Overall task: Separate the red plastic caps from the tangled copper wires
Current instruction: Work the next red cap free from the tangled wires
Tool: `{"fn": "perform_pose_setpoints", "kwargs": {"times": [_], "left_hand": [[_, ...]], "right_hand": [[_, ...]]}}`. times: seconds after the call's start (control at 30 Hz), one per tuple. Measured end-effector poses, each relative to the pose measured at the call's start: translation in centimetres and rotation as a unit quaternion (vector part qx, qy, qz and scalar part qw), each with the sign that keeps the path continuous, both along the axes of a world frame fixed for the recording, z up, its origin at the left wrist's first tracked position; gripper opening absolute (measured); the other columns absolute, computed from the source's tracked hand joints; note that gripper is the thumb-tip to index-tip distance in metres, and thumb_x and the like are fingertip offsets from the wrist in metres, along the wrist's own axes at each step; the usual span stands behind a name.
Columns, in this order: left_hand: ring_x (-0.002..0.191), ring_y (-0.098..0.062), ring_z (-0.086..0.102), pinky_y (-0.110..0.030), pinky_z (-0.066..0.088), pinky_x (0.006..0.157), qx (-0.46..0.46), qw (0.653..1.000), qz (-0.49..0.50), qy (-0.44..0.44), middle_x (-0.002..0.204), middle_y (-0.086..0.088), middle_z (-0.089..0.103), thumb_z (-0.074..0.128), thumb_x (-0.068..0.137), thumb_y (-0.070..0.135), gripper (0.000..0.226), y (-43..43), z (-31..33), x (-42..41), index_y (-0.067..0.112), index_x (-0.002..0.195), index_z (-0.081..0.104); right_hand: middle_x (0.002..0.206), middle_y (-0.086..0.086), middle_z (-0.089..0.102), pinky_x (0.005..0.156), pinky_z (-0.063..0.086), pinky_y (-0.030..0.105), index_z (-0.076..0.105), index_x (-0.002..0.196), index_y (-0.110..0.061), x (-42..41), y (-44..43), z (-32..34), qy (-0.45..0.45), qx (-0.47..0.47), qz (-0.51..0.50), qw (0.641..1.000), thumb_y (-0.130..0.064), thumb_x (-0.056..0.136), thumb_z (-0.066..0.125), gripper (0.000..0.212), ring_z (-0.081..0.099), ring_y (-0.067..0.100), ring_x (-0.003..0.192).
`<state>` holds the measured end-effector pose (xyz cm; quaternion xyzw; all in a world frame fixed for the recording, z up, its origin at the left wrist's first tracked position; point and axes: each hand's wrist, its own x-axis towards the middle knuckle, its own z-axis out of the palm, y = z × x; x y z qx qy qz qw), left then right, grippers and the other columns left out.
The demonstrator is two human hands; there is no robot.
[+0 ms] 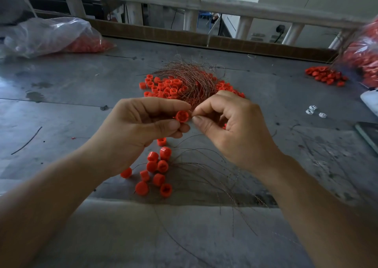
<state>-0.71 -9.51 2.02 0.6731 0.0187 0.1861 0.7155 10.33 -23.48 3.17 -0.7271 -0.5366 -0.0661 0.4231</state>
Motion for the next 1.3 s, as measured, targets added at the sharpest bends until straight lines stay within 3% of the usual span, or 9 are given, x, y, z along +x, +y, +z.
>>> {"fn": "perform_pose_setpoints", "kwargs": {"times": [0.27,0.4,0.53,1.03,1.17,1.3], "left_hand": [[0.078,-0.009,0.07,-0.014,0.052,0.068,0.014,1.0,-0.003,-0.002,0.084,0.002,0.074,0.066,0.067,0.003,0.034,0.03,-0.17,0.03,0.027,0.088,0.075],[0.078,-0.009,0.07,-0.014,0.052,0.069,0.012,1.0,-0.009,-0.004,0.084,0.001,0.074,0.069,0.065,0.006,0.034,0.08,-0.17,-0.02,0.027,0.09,0.075],[0.076,-0.008,0.069,-0.014,0.052,0.068,0.03,1.0,0.004,-0.006,0.082,0.003,0.074,0.058,0.067,0.006,0.036,-0.02,-0.13,0.0,0.03,0.089,0.075],[0.079,-0.011,0.07,-0.016,0.052,0.069,0.035,0.999,0.012,-0.016,0.086,0.001,0.074,0.066,0.064,0.019,0.027,0.25,-0.18,-0.01,0.027,0.087,0.075],[0.077,-0.011,0.07,-0.015,0.053,0.068,0.027,0.999,0.02,-0.021,0.083,0.001,0.074,0.059,0.067,0.007,0.031,0.18,-0.21,0.0,0.025,0.085,0.076],[0.077,-0.011,0.07,-0.016,0.053,0.068,0.006,1.0,0.011,-0.028,0.081,0.0,0.073,0.067,0.065,0.02,0.022,0.21,-0.13,-0.04,0.025,0.084,0.076]], "right_hand": [[0.069,-0.012,0.05,0.059,0.038,0.01,0.066,0.076,-0.01,0.01,0.03,0.01,0.001,-0.008,-0.003,1.0,-0.014,0.079,0.062,0.006,0.048,0.002,0.063],[0.069,-0.01,0.052,0.058,0.038,0.011,0.066,0.076,-0.01,0.0,0.03,0.02,0.007,-0.009,-0.004,1.0,-0.014,0.079,0.062,0.006,0.048,0.003,0.063],[0.07,-0.006,0.054,0.058,0.038,0.012,0.066,0.076,-0.01,-0.1,0.01,0.13,0.008,-0.012,-0.004,1.0,-0.015,0.079,0.062,0.007,0.05,0.005,0.064],[0.071,-0.01,0.056,0.061,0.041,0.011,0.067,0.078,-0.011,-0.22,-0.09,0.36,0.044,-0.019,0.014,0.999,-0.011,0.081,0.065,0.004,0.051,0.003,0.064],[0.076,-0.007,0.061,0.061,0.046,0.015,0.069,0.083,-0.013,-0.22,-0.22,0.55,0.098,-0.018,0.034,0.994,-0.003,0.081,0.062,0.012,0.057,0.006,0.069],[0.067,-0.009,0.057,0.054,0.047,0.02,0.055,0.082,-0.026,0.02,-0.2,0.68,0.185,-0.015,0.048,0.981,0.001,0.082,0.061,0.028,0.055,0.005,0.059]]}}
